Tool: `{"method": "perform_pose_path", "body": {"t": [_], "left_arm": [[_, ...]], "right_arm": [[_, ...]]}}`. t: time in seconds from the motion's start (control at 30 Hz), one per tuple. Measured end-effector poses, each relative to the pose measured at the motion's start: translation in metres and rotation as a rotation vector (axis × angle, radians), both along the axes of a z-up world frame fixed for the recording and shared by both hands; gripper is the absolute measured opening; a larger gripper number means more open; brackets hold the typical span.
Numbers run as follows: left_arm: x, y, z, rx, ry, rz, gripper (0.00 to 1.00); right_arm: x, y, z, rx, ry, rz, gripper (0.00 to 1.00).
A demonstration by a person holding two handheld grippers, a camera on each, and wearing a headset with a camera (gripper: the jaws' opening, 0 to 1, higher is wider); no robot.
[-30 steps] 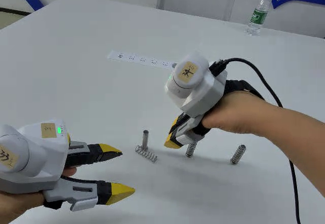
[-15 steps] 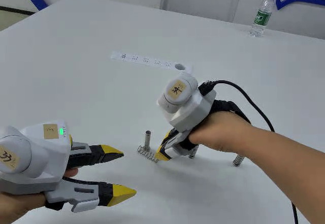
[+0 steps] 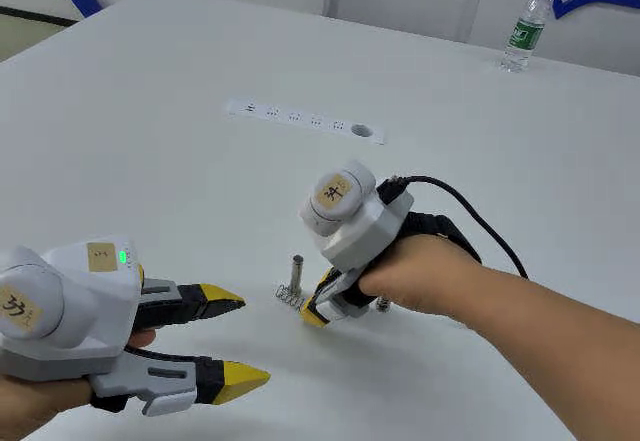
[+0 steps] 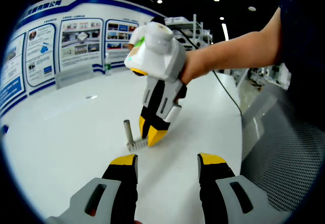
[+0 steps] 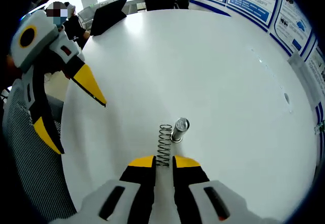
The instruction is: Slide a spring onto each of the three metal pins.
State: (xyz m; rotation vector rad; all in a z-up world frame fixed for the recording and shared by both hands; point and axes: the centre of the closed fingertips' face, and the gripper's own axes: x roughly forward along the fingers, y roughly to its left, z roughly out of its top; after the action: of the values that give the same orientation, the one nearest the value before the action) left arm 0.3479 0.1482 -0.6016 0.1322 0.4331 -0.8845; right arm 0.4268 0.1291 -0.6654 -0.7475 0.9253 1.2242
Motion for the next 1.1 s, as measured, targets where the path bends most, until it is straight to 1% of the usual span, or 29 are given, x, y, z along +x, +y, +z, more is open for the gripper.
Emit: {"method": "perform_pose_path", "body": {"t": [0.1, 0.33, 0.43, 0.53, 0.77, 0.97, 1.1], "left_arm": [[0.000, 0.001, 0.000, 0.001, 0.001, 0.002, 0.48], [0.001, 0.000, 0.000, 0.003, -0.001, -0.001, 0.48], [0.001, 0.000, 0.000, 0.003, -0.001, 0.000, 0.48], [0.001, 0.001, -0.001, 0.006, 0.000, 0.000, 0.48], [0.001, -0.001, 0.000, 0.008, -0.003, -0.006, 0.48], [0.002, -0.006, 0.003, 0.011, -0.011, -0.022, 0.47], [0.002, -0.011, 0.005, 0.012, -0.014, -0.036, 0.47]], "right_arm": [[-0.001, -0.001, -0.002, -0.010, -0.008, 0.009, 0.13], [0.000, -0.002, -0.001, -0.003, -0.014, 0.017, 0.12], [-0.002, -0.004, 0.002, 0.002, -0.010, 0.018, 0.12], [-0.006, -0.006, 0.007, -0.002, -0.014, 0.035, 0.11], [-0.024, -0.016, 0.023, -0.005, -0.022, 0.113, 0.11], [-0.043, -0.025, 0.043, 0.008, -0.017, 0.194, 0.11], [-0.053, -0.029, 0.049, 0.000, -0.025, 0.238, 0.11]]}}
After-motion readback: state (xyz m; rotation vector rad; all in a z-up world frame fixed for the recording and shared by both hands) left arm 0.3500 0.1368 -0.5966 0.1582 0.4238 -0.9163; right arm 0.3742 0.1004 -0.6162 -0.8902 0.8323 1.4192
